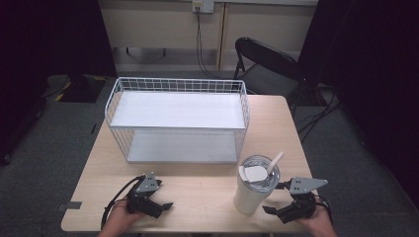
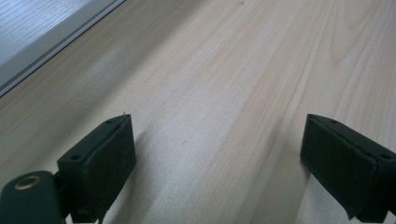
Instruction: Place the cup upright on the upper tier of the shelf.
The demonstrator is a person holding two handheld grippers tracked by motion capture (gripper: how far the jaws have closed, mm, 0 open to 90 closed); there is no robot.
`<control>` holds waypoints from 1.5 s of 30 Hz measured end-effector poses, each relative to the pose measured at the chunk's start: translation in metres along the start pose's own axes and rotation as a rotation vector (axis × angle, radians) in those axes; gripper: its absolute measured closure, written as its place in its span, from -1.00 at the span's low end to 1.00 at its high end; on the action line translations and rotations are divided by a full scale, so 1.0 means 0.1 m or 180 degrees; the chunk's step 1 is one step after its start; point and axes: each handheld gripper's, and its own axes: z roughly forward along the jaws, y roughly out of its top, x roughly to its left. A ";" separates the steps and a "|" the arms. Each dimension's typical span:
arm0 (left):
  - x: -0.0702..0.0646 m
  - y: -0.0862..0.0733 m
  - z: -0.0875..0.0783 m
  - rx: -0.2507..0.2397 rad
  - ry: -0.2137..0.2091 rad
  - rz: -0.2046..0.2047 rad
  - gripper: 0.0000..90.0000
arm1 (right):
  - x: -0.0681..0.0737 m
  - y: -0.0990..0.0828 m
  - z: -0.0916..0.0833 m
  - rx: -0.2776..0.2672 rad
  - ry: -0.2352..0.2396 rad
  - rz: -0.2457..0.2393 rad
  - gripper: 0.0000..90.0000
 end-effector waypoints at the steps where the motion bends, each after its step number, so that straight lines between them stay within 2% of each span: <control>1: 0.00 0.00 0.00 0.0001 0.0002 0.0004 -0.78 | 0.00 0.02 -0.01 -0.0027 0.0000 0.0007 -0.71; 9: 0.00 0.00 0.00 -0.0003 -0.0002 -0.0004 -0.78 | 0.02 0.09 -0.03 -0.0086 0.0041 -0.0002 -0.71; 18: 0.00 0.00 0.00 -0.0004 -0.0002 -0.0004 -0.78 | 0.04 0.18 -0.04 -0.0233 0.0086 -0.0030 -0.71; 23: 0.00 0.00 0.00 -0.0003 -0.0001 -0.0004 -0.78 | 0.06 0.19 -0.02 -0.0230 0.0098 -0.0049 -0.71; 37: 0.00 0.00 0.00 -0.0003 -0.0002 -0.0005 -0.78 | 0.10 0.25 0.02 -0.0434 0.0142 -0.0087 -0.71; 40: 0.00 0.00 0.00 -0.0003 -0.0002 -0.0005 -0.78 | 0.10 0.25 0.03 -0.0524 0.0169 -0.0059 -0.72; 45: 0.00 0.00 0.00 0.0001 0.0002 0.0005 -0.78 | 0.12 0.26 0.07 -0.0578 0.0195 -0.0055 -0.73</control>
